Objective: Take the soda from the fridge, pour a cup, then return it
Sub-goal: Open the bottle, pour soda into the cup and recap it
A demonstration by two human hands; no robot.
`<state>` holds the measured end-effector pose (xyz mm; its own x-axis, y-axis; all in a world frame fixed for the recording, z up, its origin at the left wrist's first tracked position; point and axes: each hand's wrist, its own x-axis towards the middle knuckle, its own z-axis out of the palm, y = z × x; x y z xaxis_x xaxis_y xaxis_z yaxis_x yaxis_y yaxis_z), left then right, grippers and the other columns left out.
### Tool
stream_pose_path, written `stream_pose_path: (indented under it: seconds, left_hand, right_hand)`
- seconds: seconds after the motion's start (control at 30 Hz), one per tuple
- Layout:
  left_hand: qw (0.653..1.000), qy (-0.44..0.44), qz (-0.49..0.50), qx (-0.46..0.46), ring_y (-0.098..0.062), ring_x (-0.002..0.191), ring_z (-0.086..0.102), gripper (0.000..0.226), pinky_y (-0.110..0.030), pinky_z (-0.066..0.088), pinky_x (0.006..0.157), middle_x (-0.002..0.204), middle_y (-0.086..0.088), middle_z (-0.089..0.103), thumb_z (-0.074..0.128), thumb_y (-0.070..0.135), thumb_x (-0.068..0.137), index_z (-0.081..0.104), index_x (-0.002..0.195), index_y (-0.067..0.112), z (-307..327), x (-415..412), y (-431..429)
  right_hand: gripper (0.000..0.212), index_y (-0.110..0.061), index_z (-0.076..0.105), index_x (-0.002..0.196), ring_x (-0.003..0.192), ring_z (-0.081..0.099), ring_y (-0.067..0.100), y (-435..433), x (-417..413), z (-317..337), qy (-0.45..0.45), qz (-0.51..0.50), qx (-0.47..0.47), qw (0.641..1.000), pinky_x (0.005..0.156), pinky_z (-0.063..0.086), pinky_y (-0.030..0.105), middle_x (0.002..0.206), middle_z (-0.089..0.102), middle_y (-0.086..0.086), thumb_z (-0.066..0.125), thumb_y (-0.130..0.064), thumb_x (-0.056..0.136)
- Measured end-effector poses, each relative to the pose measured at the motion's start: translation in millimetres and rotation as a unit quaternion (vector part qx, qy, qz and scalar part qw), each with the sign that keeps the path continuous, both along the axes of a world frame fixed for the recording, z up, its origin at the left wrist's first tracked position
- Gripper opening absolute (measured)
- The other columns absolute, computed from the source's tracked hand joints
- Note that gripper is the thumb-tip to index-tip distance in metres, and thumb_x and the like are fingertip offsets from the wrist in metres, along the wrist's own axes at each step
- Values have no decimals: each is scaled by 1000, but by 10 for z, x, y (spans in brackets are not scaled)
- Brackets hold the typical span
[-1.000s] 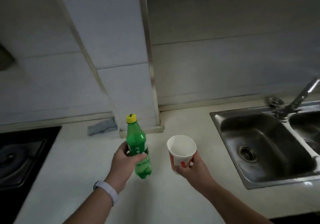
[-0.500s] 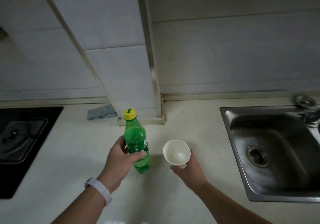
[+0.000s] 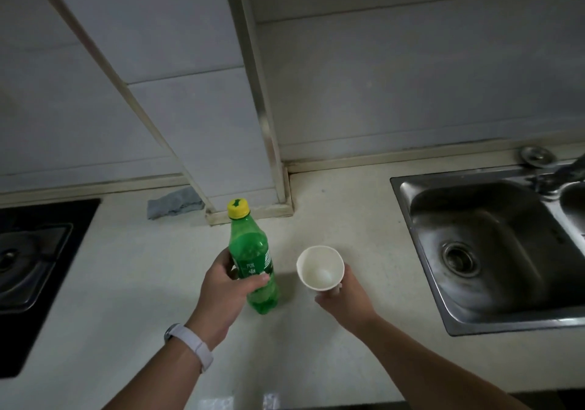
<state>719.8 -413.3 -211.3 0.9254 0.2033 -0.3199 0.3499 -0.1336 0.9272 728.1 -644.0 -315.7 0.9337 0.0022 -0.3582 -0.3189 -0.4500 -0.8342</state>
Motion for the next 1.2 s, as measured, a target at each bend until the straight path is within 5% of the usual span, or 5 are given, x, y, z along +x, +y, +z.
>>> stream_pose_path:
  seconds: [0.13, 0.43, 0.73, 0.87, 1.2]
  left_hand:
    - [1000, -21, -7, -10, -15, 94, 70, 57, -34, 55, 80, 102, 5, 74, 85, 3, 62, 66, 111, 26, 168, 34, 16]
    - [997, -68, -34, -24, -20, 90, 71, 59, -34, 56, 75, 97, 0, 75, 82, 21, 48, 68, 105, 24, 574, 32, 122]
    - [992, -107, -65, 17, -12, 94, 67, 58, -24, 54, 73, 97, 11, 75, 84, -1, 65, 66, 107, 35, 860, 119, 285]
    - [990, -114, -76, 36, -12, 92, 68, 64, -20, 53, 71, 97, 8, 75, 82, 4, 59, 65, 109, 40, 918, 91, 331]
    - [965, -147, -117, 182, 0, 79, 67, 43, -34, 58, 75, 91, 21, 70, 75, 32, 65, 59, 103, 45, 934, -92, 462]
  right_hand:
    - [60, -21, 52, 130, 110, 58, 14, -222, -20, 101, 8, 18, -78, 997, 90, 50, 30, 122, 58, -5, 73, -20, 74]
    - [23, -22, 67, 112, 86, 62, 8, -503, 242, 1213, -98, 23, -227, 969, 73, 45, 22, 101, 71, -8, 58, -19, 91]
    - [16, -33, 66, 105, 74, 58, -9, 329, 435, 2638, -228, 134, -152, 952, 62, 39, 5, 81, 65, -18, 58, -29, 92]
    - [21, -29, 61, 112, 58, 52, -5, 658, 466, 2951, -255, 167, -115, 945, 57, 38, 13, 63, 57, -20, 56, -37, 94]
    - [46, -28, 58, 108, 88, 61, 23, 934, 546, 3006, -254, 278, -364, 852, 77, 53, 37, 96, 66, 0, 39, -67, 91]
